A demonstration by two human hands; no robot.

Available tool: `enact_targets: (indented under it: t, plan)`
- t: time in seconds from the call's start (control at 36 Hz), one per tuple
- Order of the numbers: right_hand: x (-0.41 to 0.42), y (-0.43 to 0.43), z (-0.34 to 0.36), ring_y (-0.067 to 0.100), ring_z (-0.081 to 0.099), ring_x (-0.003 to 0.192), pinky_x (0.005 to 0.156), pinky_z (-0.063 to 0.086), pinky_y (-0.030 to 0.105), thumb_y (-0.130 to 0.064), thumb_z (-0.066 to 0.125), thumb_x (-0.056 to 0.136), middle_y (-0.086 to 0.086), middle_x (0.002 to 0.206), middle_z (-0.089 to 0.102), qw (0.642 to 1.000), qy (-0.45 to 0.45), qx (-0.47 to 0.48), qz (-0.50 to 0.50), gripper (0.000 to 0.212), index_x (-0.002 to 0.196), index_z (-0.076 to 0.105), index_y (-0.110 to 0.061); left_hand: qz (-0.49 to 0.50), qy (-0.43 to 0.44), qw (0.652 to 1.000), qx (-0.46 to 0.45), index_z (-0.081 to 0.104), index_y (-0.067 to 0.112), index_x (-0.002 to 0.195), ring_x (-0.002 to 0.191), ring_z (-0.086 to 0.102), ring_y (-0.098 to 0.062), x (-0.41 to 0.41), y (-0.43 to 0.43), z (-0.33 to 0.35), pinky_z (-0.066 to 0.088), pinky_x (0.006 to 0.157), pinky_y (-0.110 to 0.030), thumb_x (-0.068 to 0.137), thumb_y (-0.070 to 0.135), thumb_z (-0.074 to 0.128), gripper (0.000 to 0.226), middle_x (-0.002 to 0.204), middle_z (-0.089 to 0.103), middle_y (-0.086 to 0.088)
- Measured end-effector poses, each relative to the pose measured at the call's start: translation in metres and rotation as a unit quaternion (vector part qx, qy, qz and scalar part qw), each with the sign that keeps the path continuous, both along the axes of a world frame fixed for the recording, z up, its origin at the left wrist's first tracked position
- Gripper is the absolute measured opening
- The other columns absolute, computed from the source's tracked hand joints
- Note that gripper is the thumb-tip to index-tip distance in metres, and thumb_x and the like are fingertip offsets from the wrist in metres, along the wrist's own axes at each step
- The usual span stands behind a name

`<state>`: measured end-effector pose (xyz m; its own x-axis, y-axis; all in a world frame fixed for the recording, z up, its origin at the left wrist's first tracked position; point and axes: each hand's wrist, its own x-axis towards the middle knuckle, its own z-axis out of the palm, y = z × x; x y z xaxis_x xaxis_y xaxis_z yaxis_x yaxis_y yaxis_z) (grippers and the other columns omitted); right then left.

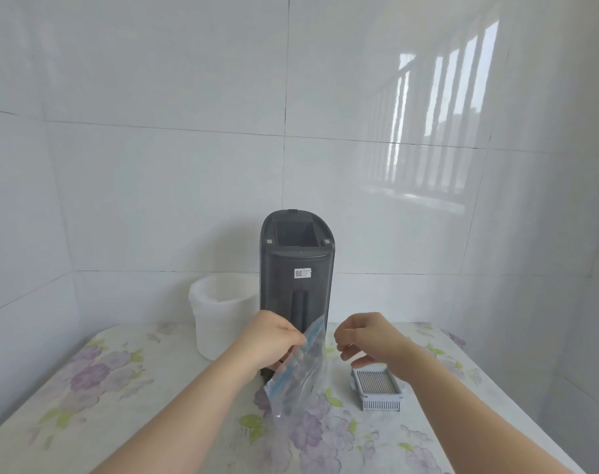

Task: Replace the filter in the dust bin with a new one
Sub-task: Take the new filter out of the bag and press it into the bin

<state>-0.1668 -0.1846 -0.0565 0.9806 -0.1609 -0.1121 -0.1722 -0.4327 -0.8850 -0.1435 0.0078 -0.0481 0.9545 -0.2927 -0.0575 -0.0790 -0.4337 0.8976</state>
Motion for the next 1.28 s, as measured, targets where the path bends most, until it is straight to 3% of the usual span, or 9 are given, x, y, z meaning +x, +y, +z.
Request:
enact_targets:
  t: [0.25, 0.47, 0.72, 0.86, 1.08, 1.17, 1.28]
  plan:
    - [-0.01, 0.015, 0.003, 0.017, 0.07, 0.07, 0.062, 0.055, 0.026, -0.027, 0.066, 0.09, 0.003, 0.074, 0.071, 0.995, 0.024, 0.072, 0.058, 0.019, 0.085, 0.071, -0.009, 0.011, 0.047, 0.999, -0.02, 0.074, 0.009, 0.076, 0.052, 0.059, -0.011, 0.0, 0.001, -0.009, 0.045, 0.044, -0.017, 0.082, 0.014, 0.071, 0.008, 0.062, 0.066, -0.002]
    - [-0.012, 0.022, 0.001, 0.016, 0.069, 0.064, 0.061, 0.055, 0.025, -0.047, 0.066, 0.089, 0.003, 0.072, 0.071, 0.994, 0.043, 0.07, 0.07, 0.039, 0.082, 0.07, -0.009, 0.0, 0.081, 0.995, -0.05, 0.075, 0.012, 0.078, 0.064, 0.064, -0.014, 0.001, -0.001, -0.017, 0.051, 0.053, -0.02, 0.077, 0.018, 0.079, 0.007, 0.074, 0.071, -0.005]
    - [-0.009, 0.025, -0.005, 0.017, 0.067, 0.064, 0.058, 0.054, 0.026, -0.027, 0.063, 0.093, 0.005, 0.072, 0.068, 0.992, 0.051, 0.086, 0.08, 0.023, 0.084, 0.07, -0.007, 0.004, 0.103, 0.992, -0.068, 0.074, 0.013, 0.074, 0.069, 0.067, -0.015, 0.002, -0.006, -0.022, 0.053, 0.057, -0.023, 0.076, 0.019, 0.081, 0.009, 0.076, 0.074, -0.004]
    - [-0.008, 0.022, -0.006, 0.02, 0.068, 0.069, 0.059, 0.055, 0.028, -0.012, 0.056, 0.093, 0.008, 0.078, 0.069, 0.988, 0.058, 0.107, 0.091, 0.017, 0.087, 0.07, -0.006, 0.0, 0.121, 0.989, -0.086, 0.073, 0.01, 0.082, 0.074, 0.069, -0.018, 0.003, -0.007, -0.023, 0.054, 0.06, -0.026, 0.081, 0.018, 0.077, 0.01, 0.083, 0.075, -0.008]
    - [-0.009, 0.022, -0.008, 0.02, 0.07, 0.071, 0.061, 0.056, 0.027, -0.01, 0.059, 0.092, 0.008, 0.079, 0.071, 0.988, 0.047, 0.107, 0.098, 0.016, 0.085, 0.072, -0.007, 0.024, 0.128, 0.986, -0.109, 0.072, 0.001, 0.085, 0.063, 0.069, -0.022, 0.006, -0.009, -0.026, 0.056, 0.059, -0.028, 0.079, 0.009, 0.07, 0.01, 0.069, 0.071, -0.011]
    - [-0.01, 0.023, -0.007, 0.019, 0.07, 0.071, 0.061, 0.056, 0.026, -0.01, 0.059, 0.092, 0.008, 0.081, 0.072, 0.988, 0.044, 0.103, 0.103, 0.016, 0.084, 0.072, -0.007, 0.031, 0.105, 0.988, -0.108, 0.072, 0.0, 0.09, 0.059, 0.069, -0.02, 0.008, -0.011, -0.027, 0.054, 0.054, -0.026, 0.083, 0.013, 0.069, 0.015, 0.07, 0.073, -0.011]
    - [-0.011, 0.023, -0.005, 0.019, 0.07, 0.071, 0.062, 0.056, 0.026, -0.008, 0.058, 0.093, 0.01, 0.083, 0.072, 0.988, 0.043, 0.106, 0.1, 0.016, 0.085, 0.072, -0.006, 0.041, 0.069, 0.992, -0.101, 0.073, 0.006, 0.081, 0.061, 0.068, -0.017, 0.009, -0.012, -0.03, 0.053, 0.053, -0.025, 0.087, 0.012, 0.068, 0.009, 0.076, 0.073, -0.01]
